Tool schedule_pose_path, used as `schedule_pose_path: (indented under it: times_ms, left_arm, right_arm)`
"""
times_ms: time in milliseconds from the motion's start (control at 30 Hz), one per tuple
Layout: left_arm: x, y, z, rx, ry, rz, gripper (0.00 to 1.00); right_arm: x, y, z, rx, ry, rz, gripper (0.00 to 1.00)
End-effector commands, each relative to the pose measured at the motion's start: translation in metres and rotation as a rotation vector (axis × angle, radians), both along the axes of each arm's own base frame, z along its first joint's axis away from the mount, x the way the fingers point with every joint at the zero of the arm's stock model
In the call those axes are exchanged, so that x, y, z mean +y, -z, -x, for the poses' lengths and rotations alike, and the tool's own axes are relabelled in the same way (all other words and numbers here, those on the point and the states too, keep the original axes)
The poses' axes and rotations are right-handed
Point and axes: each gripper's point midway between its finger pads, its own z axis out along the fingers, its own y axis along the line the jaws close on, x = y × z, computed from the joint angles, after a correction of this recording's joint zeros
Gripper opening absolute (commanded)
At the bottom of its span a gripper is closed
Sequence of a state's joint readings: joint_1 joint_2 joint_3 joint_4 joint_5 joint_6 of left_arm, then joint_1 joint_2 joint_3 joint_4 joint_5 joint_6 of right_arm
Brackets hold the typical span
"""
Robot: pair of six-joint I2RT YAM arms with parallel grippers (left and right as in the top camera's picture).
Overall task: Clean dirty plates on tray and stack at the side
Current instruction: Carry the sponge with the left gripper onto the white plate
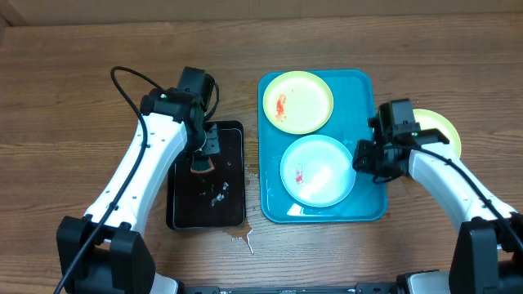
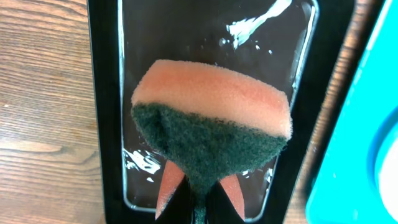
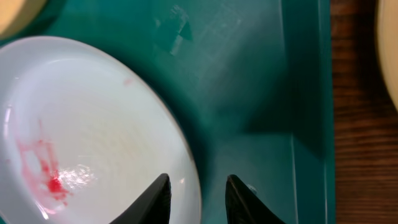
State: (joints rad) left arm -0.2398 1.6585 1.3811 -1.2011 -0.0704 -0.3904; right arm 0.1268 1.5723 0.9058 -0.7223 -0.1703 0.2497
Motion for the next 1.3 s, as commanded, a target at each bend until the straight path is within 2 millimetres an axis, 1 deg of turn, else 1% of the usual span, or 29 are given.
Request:
schedule_pose_path:
  times_ms: [0, 133, 167, 233, 300, 433, 533, 633, 667, 733, 800, 867, 933, 1000, 1033, 1067, 1100, 1200, 1267]
  left_arm:
    - [-0.011, -0.025, -0.016, -0.059, 0.050, 0.059, 0.04]
    - [-0.029, -0.045, -0.024, -0.098, 0.080, 0.153, 0.04]
    - [-0.031, -0.048, -0.026, -0.106, 0.083, 0.166, 0.04]
    - [-0.037, -0.051, -0.029, -0.121, 0.089, 0.192, 0.04]
    - [-0.050, -0.053, -0.032, -0.132, 0.110, 0.243, 0.04]
    - [-0.087, -0.059, -0.036, -0.173, 0.168, 0.332, 0.04]
    - [-0.126, -0.061, -0.039, -0.218, 0.244, 0.363, 0.04]
    - [-0.170, -0.050, -0.037, -0.227, 0.324, 0.389, 0.04]
    - [-0.187, -0.041, -0.035, -0.218, 0.346, 0.399, 0.04]
    - [-0.211, -0.022, -0.032, -0.187, 0.351, 0.410, 0.04]
    - [-0.238, 0.002, -0.028, -0.138, 0.363, 0.448, 0.04]
    - [-0.256, 0.026, -0.023, -0.077, 0.345, 0.485, 0.04]
    - [-0.263, 0.046, -0.020, -0.023, 0.319, 0.499, 0.04]
    - [-0.263, 0.067, -0.018, 0.025, 0.293, 0.487, 0.04]
    - [-0.262, 0.075, -0.017, 0.043, 0.289, 0.478, 0.04]
    - [-0.256, 0.090, -0.014, 0.084, 0.272, 0.454, 0.04]
    - [-0.251, 0.098, -0.012, 0.105, 0.261, 0.432, 0.04]
    - [-0.231, 0.110, -0.010, 0.137, 0.226, 0.353, 0.04]
    - [-0.221, 0.109, -0.012, 0.141, 0.210, 0.318, 0.04]
  right_arm:
    - [0.001, 0.012, 0.004, -0.005, 0.003, -0.005, 0.32]
    - [0.007, 0.025, 0.007, -0.035, -0.012, -0.039, 0.31]
    - [0.008, 0.028, 0.008, -0.038, -0.014, -0.040, 0.27]
    - [0.010, 0.032, 0.011, -0.037, -0.019, -0.041, 0.15]
    - [0.011, 0.033, 0.013, -0.032, -0.023, -0.039, 0.10]
    - [0.011, 0.033, 0.013, -0.030, -0.020, -0.040, 0.04]
    - [0.010, 0.033, 0.015, -0.022, -0.020, -0.037, 0.04]
    - [0.010, 0.034, 0.016, -0.018, -0.019, -0.035, 0.04]
    - [0.010, 0.034, 0.016, -0.018, -0.019, -0.035, 0.04]
    - [0.010, 0.034, 0.016, -0.018, -0.019, -0.035, 0.04]
    - [0.010, 0.034, 0.017, -0.016, -0.019, -0.035, 0.04]
    - [0.010, 0.034, 0.017, -0.015, -0.019, -0.035, 0.04]
    - [0.010, 0.034, 0.017, -0.015, -0.019, -0.035, 0.04]
    - [0.010, 0.034, 0.017, -0.015, -0.020, -0.035, 0.04]
    - [0.010, 0.034, 0.017, -0.015, -0.020, -0.035, 0.04]
    - [0.010, 0.034, 0.017, -0.015, -0.020, -0.035, 0.04]
    - [0.010, 0.034, 0.017, -0.015, -0.020, -0.035, 0.04]
    - [0.010, 0.034, 0.017, -0.015, -0.020, -0.037, 0.04]
    - [0.010, 0.034, 0.017, -0.015, -0.020, -0.038, 0.04]
